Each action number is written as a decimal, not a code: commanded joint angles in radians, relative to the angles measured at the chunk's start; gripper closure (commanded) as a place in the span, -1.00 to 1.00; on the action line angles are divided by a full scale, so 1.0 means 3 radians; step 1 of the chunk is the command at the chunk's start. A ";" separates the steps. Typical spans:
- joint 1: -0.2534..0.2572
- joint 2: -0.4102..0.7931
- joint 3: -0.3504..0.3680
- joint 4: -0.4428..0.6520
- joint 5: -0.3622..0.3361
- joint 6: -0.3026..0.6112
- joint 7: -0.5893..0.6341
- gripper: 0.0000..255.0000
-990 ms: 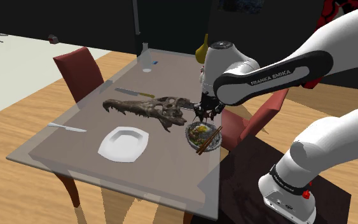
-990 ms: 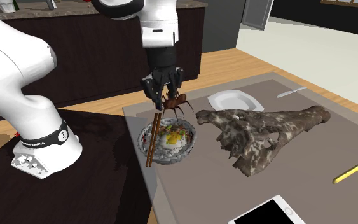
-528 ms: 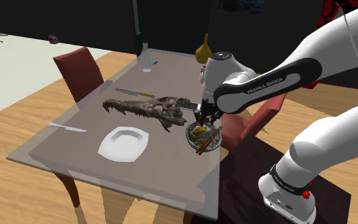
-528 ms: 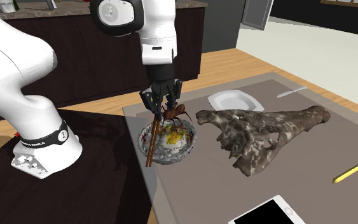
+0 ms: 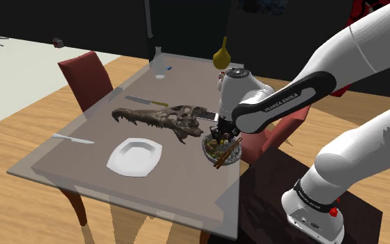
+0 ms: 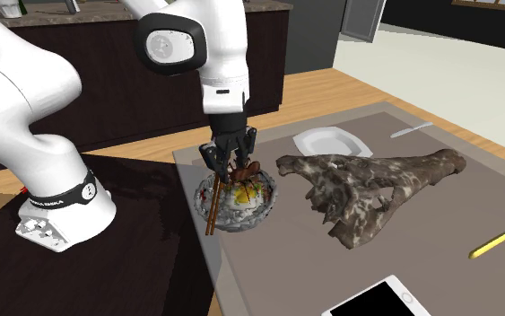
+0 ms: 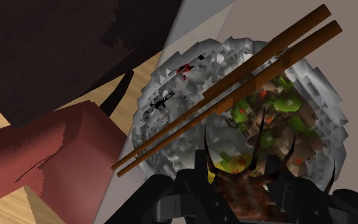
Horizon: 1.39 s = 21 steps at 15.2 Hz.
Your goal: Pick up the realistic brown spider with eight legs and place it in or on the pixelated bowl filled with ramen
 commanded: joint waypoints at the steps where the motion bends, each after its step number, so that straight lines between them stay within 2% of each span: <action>1: -0.0005 0.0016 0.0007 -0.0007 -0.0008 0.0024 0.0011 1.00; 6: -0.0005 0.0017 0.0007 -0.0007 -0.0009 0.0024 0.0011 1.00; 7: -0.0005 0.0017 0.0007 -0.0007 -0.0008 0.0024 0.0011 -1.00; 12: -0.0005 0.0017 0.0007 -0.0007 -0.0009 0.0024 0.0011 -1.00; 16: 0.0147 -0.0397 -0.0104 0.0155 0.0175 -0.0537 -0.0129 -1.00; 21: 0.0148 -0.0397 -0.0105 0.0155 0.0175 -0.0537 -0.0128 -1.00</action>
